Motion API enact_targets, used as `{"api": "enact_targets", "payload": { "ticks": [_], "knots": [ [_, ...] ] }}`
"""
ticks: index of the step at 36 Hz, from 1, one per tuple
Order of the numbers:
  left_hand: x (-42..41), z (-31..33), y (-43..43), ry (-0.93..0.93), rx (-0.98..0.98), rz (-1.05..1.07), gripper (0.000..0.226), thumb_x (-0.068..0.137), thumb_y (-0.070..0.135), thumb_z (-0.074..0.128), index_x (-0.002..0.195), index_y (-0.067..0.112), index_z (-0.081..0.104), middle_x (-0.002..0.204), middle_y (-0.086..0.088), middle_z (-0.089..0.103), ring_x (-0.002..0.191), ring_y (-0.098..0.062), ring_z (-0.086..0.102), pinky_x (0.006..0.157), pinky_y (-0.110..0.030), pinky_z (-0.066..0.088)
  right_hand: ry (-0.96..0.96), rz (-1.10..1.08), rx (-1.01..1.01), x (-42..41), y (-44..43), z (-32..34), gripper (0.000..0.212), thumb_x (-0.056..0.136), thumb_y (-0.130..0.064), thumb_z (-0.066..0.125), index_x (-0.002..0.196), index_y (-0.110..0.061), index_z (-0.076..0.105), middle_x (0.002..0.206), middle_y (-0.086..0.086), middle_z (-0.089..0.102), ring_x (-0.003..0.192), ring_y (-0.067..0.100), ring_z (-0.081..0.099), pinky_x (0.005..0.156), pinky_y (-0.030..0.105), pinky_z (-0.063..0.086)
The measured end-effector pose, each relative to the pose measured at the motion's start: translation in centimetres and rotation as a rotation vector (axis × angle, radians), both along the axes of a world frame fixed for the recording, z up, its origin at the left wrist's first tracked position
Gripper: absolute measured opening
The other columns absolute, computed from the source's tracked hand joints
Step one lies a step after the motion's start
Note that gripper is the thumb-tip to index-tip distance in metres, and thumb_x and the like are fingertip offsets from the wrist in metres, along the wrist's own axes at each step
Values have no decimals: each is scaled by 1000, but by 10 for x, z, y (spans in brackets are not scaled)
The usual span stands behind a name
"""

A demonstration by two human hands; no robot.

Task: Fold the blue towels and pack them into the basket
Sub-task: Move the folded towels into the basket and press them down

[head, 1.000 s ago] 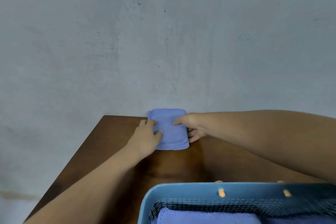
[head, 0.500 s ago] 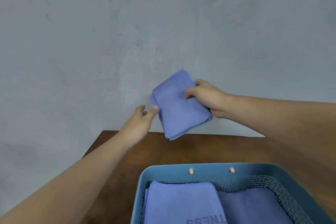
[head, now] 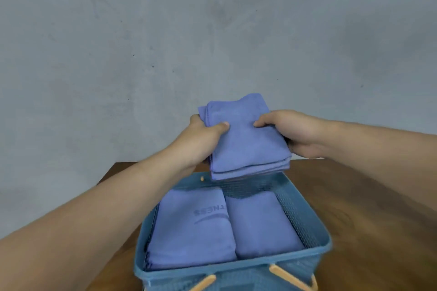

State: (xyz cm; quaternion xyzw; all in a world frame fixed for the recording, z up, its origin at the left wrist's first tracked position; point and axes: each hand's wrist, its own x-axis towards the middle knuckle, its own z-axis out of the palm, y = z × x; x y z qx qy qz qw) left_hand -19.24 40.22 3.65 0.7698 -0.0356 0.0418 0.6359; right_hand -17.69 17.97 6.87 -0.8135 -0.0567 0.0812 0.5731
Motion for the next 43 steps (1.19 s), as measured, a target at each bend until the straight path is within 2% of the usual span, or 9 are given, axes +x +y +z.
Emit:
{"api": "enact_targets", "payload": {
  "ticks": [3, 6, 10, 13, 16, 20, 27, 34, 43],
  "knots": [
    [-25, -12, -12, 118, 111, -94, 42, 98, 25, 68, 134, 22, 48, 123, -3, 69, 98, -21, 73, 61, -40, 65, 100, -21, -198, -15, -25, -19, 53, 83, -35, 72, 124, -2, 72, 127, 21, 71, 115, 34, 72, 90, 48, 53],
    [-39, -26, -18, 221, 150, -177, 62, 99, 17, 70, 152, 20, 36, 134, 0, 60, 113, -23, 69, 72, -45, 67, 159, -6, -309, -28, -40, -36, 46, 84, -33, 72, 120, -5, 75, 117, 15, 78, 114, 33, 73, 101, 52, 56],
    [-43, -36, -25, 300, 239, -206, 43, 100, 14, 67, 137, 18, 45, 132, -1, 60, 111, -22, 69, 78, -49, 67, 225, 31, -343, -37, -46, -58, 25, 98, -23, 64, 111, -5, 74, 90, 7, 75, 85, 22, 71, 62, 31, 55],
    [-45, -39, -27, 330, 348, -254, 27, 100, 10, 61, 127, 16, 60, 126, -9, 67, 107, -26, 73, 79, -47, 67, 246, 61, -377, -42, -41, -63, 29, 101, -22, 63, 119, -2, 72, 96, 8, 75, 85, 20, 73, 57, 28, 55],
    [-42, -44, -26, 360, 406, -298, 26, 99, 9, 59, 123, 11, 68, 124, -14, 72, 110, -29, 74, 81, -51, 66, 280, 112, -417, -43, -36, -62, 30, 102, -23, 62, 124, -4, 70, 113, 11, 78, 99, 25, 78, 70, 34, 64],
    [-41, -47, -27, 355, 456, -249, 49, 99, 20, 71, 141, 21, 46, 128, -6, 60, 107, -28, 72, 79, -46, 67, 276, 153, -547, -45, -29, -59, 31, 101, -28, 64, 124, -7, 68, 115, 10, 76, 100, 24, 77, 73, 34, 65],
    [-48, -44, -24, 193, 771, -229, 74, 100, 42, 69, 158, 30, 24, 128, -1, 56, 74, -22, 80, 86, -41, 62, -311, 253, -1106, -49, -23, -32, 74, 101, -42, 60, 165, -25, 27, 156, 2, 46, 135, 22, 53, 109, 37, 46],
    [-54, -58, 6, -224, 1061, -242, 48, 108, 39, 51, 154, 31, 40, 149, 8, 49, 134, -12, 48, 112, -32, 40, -391, 737, -1122, -42, -35, -44, 64, 99, -52, 67, 157, -41, 41, 154, -16, 42, 138, 4, 41, 119, 31, 35],
    [-68, -86, 10, -17, 1232, -522, 93, 92, 86, 30, 169, 40, 4, 174, 20, -13, 157, 2, -17, 132, -32, -4, -350, 723, -1359, -56, -42, -90, 93, 91, -93, 18, 167, -43, -5, 177, -7, -12, 161, 11, -18, 130, 42, -9]
  ]
}}
